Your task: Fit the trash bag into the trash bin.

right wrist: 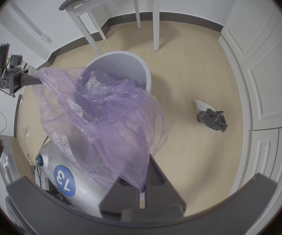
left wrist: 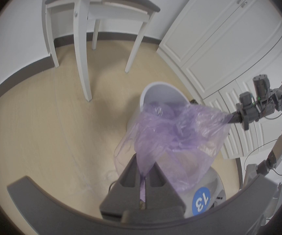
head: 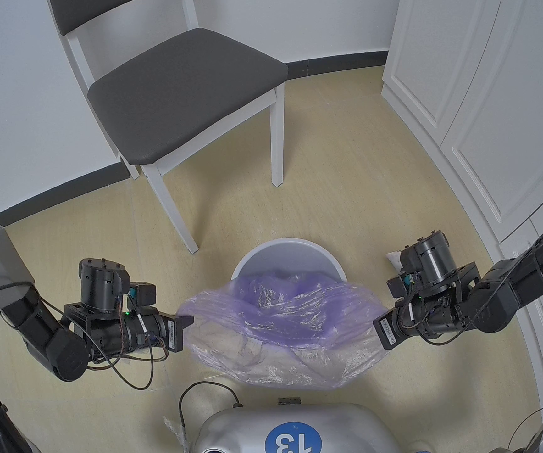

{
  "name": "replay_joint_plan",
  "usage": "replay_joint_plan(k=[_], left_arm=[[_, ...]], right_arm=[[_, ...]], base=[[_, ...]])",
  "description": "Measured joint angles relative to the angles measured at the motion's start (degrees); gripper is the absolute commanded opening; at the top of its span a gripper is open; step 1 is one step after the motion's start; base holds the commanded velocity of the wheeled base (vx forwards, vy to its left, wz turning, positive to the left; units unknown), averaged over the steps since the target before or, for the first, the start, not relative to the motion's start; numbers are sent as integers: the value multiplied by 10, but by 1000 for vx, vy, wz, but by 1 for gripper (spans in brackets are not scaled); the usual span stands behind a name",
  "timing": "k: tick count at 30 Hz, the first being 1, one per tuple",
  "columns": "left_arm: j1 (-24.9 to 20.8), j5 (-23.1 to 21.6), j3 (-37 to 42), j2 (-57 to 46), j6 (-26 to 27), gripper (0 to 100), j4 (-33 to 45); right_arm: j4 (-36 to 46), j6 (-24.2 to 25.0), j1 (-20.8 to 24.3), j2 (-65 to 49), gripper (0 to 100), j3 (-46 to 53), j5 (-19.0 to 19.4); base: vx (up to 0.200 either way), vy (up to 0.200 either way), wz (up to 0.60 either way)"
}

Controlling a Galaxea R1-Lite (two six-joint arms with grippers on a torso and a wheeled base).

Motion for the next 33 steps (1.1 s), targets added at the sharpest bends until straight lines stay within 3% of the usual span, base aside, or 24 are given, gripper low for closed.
replay_joint_plan(k=[7,16,23,24,33], left_arm=[[6,-6,10,35,-3,0,-100],[9,-7,13,66,-43,0,-157],[10,-7,14,85,-47,0,-195],[11,-7,14,90,-47,0,-203],[19,-8,16,118,-48,0,-252]], right_arm=[[-82,4,-7,19,0,2,1],[-154,39,-31,54,0,6,17],[-163,43,-35,65,0,24,36],[-163,40,-35,66,100,28,42],[-164,-12,-40,57,100,69,60]], base=[[0,0,0],[0,0,0],[0,0,0],[0,0,0],[0,0,0]])
